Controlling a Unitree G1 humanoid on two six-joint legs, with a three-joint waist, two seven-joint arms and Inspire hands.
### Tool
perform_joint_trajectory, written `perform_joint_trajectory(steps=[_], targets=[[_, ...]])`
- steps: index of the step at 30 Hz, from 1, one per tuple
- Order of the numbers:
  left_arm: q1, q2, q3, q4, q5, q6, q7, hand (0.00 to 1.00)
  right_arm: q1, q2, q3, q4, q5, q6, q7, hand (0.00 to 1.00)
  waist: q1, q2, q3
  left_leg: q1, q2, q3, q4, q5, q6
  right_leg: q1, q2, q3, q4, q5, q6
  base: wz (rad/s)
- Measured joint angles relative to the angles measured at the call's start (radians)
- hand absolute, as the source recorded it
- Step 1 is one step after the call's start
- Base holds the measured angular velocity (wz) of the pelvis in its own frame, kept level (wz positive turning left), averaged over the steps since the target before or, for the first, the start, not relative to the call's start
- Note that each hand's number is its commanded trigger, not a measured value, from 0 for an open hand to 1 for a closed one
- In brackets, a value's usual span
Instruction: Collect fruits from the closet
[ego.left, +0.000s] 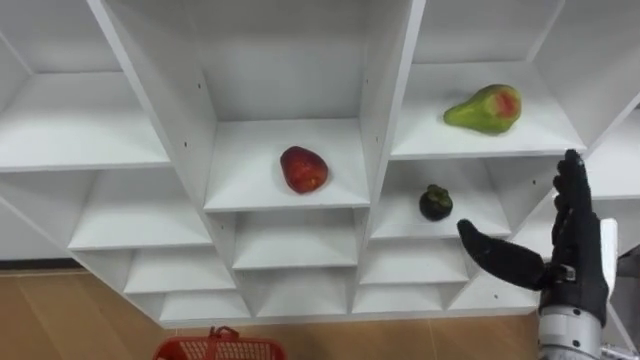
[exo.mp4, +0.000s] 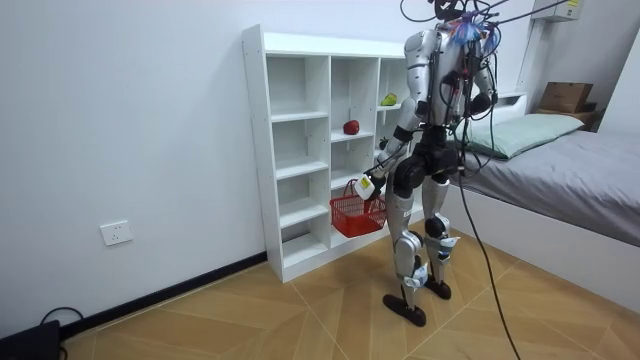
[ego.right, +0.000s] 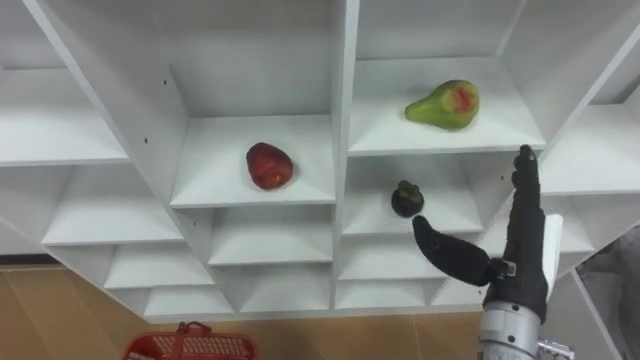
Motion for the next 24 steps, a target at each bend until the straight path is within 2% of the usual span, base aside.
perform_joint_trajectory(steps=[4,11,17,20,24], targets=[[0.002,0.008,0.000,-0.001,0.002,0.000,-0.017,1.00,-0.006,-0.019,-0.001,-0.102,-0.038,-0.001,-0.025,0.00,-0.003,0.005,-0.0004,-0.001,0.000,0.000,-0.002,0.000,0.000,-0.002,0.001,0.001,-0.001,0.000,0.000,0.00],[0.000,0.010,0.000,-0.001,0.002,0.000,-0.029,1.00,-0.048,-0.033,-0.009,-0.136,-0.115,-0.031,-0.054,0.00,-0.001,0.005,-0.0015,-0.002,0.001,0.000,-0.002,0.000,0.000,0.001,0.001,0.001,0.000,0.003,0.000,0.00],[-0.004,0.012,0.003,0.023,0.000,0.001,-0.040,1.00,-0.051,-0.033,-0.008,-0.137,-0.116,-0.030,-0.044,0.00,0.001,-0.004,-0.0008,0.001,0.001,0.001,-0.002,0.000,0.000,0.005,0.001,0.001,-0.001,0.003,0.000,0.00],[-0.016,0.012,0.003,0.059,-0.001,0.002,-0.041,1.00,-0.085,-0.038,-0.010,-0.137,-0.113,-0.029,-0.040,0.00,-0.001,-0.012,0.0017,0.005,0.001,0.000,-0.002,0.000,0.000,0.010,0.001,0.000,-0.001,0.003,0.000,0.00],[-0.033,0.023,0.003,0.079,0.001,0.006,-0.048,1.00,-0.151,-0.073,-0.012,-0.137,-0.117,-0.028,-0.040,0.00,0.001,-0.031,0.0010,0.009,0.001,-0.003,-0.001,0.000,0.000,0.019,0.001,-0.008,-0.005,0.003,0.000,0.06]])
